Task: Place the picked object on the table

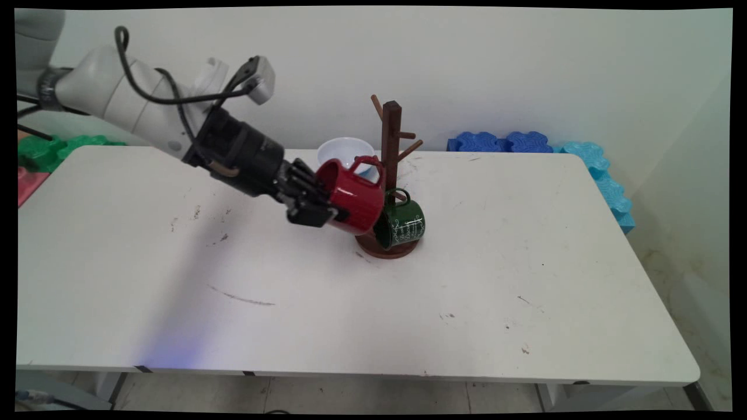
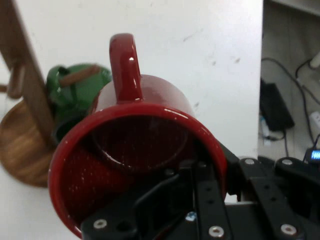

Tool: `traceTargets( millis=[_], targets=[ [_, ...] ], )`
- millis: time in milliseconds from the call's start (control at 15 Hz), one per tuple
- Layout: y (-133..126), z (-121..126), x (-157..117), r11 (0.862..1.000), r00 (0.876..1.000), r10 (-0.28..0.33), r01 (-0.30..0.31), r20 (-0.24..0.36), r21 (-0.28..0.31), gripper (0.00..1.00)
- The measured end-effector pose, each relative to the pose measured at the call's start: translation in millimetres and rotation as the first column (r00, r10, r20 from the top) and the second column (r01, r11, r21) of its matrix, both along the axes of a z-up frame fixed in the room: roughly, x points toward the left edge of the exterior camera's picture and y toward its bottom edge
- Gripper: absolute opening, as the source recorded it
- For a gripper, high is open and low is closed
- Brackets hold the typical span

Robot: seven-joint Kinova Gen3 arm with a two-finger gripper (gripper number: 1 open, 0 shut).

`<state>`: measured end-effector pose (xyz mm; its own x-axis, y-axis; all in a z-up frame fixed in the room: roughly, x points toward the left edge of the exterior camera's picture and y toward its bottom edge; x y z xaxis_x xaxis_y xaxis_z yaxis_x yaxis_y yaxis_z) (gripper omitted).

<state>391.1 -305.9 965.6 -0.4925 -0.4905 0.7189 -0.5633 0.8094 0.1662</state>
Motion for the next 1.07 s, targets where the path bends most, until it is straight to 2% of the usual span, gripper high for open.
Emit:
traceTargets(
  millis=[333, 600, 800, 1067],
  targets=[
    [2.6, -8.6, 29.3, 0.999, 0.996, -0.027, 0.029, 0.083, -0.018, 0.00],
    [-0.3, -16.3, 53.1, 0.998, 0.986, -0.050, 0.056, 0.158, -0.034, 0.00],
    [-5.8, -22.0, 68.2, 0.996, 0.976, -0.063, 0.074, 0.210, -0.048, 0.00],
    [-18.4, -33.7, 87.9, 0.991, 0.951, -0.086, 0.112, 0.297, -0.072, 0.00]
  ],
)
